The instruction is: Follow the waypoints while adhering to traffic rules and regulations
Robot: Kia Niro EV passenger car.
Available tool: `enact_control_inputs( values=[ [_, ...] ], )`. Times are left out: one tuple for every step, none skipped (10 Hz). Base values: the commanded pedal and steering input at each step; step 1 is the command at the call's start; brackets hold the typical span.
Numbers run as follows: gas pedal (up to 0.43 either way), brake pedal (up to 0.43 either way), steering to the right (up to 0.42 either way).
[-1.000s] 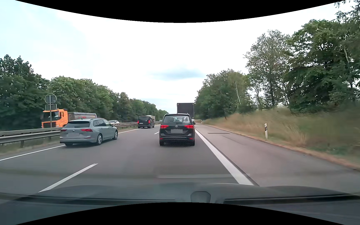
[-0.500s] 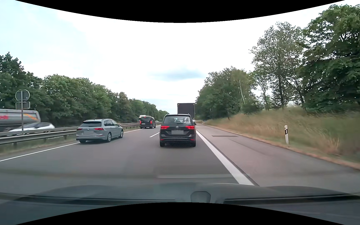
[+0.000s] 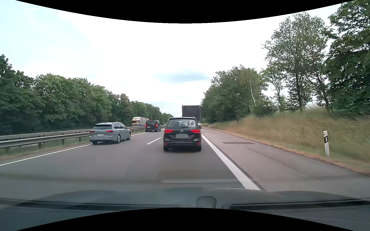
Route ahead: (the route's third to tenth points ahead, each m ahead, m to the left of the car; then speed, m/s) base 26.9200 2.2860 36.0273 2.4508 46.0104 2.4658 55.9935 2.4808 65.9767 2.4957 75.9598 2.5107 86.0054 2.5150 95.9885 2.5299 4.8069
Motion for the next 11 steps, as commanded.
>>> enact_control_inputs(
  values=[
    [0.067,0.0,0.0],
    [0.067,0.0,0.0],
    [0.067,0.0,0.001],
    [0.067,0.0,0.0],
    [0.067,0.0,0.0],
    [0.067,0.0,0.001],
    [0.067,0.0,0.0],
    [0.067,0.0,0.001],
    [0.067,0.0,0.0],
    [0.067,0.0,0.0],
    [0.067,0.0,0.0]
  ],
)
